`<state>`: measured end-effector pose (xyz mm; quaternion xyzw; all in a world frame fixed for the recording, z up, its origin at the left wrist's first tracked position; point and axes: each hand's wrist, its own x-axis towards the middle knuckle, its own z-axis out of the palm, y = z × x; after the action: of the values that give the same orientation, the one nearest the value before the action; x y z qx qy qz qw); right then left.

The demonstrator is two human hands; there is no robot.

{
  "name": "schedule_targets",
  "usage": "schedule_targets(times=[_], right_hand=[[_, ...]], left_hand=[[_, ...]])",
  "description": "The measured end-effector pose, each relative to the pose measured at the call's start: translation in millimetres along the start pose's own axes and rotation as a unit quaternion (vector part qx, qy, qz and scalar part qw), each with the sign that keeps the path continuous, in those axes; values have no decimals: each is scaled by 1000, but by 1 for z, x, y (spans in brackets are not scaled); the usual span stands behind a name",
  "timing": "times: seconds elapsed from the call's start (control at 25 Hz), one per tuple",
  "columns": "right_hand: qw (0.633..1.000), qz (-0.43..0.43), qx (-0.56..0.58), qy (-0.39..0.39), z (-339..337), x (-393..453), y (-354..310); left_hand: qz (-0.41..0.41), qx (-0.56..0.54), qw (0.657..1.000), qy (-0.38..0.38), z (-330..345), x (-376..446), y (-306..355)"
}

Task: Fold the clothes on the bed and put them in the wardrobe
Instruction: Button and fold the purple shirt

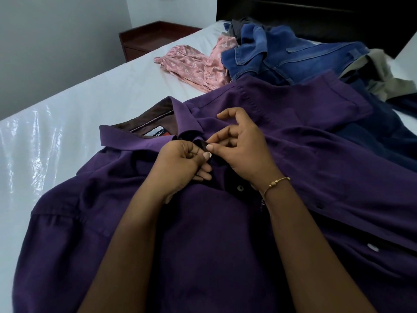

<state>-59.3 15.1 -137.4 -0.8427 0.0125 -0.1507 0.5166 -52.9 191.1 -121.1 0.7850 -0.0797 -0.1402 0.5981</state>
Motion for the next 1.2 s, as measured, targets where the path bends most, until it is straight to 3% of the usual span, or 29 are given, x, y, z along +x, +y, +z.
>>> schedule_targets(times=[0.32,0.52,0.84,1.0,1.2], right_hand=[[996,42,75,-32,-3,1,6],[998,49,50,0,6,3,11],[997,38,71,10,6,0,10],[995,62,70,19,6,0,11],[999,30,8,30,10,2,11]], left_hand=[[39,-17,997,70,5,4,-4],[2,-135,987,88,7,5,-2],[-10,-169,978,123,11,-1,4],[3,-120,981,151,14,-1,5],[61,-10,980,188,14,-3,5]])
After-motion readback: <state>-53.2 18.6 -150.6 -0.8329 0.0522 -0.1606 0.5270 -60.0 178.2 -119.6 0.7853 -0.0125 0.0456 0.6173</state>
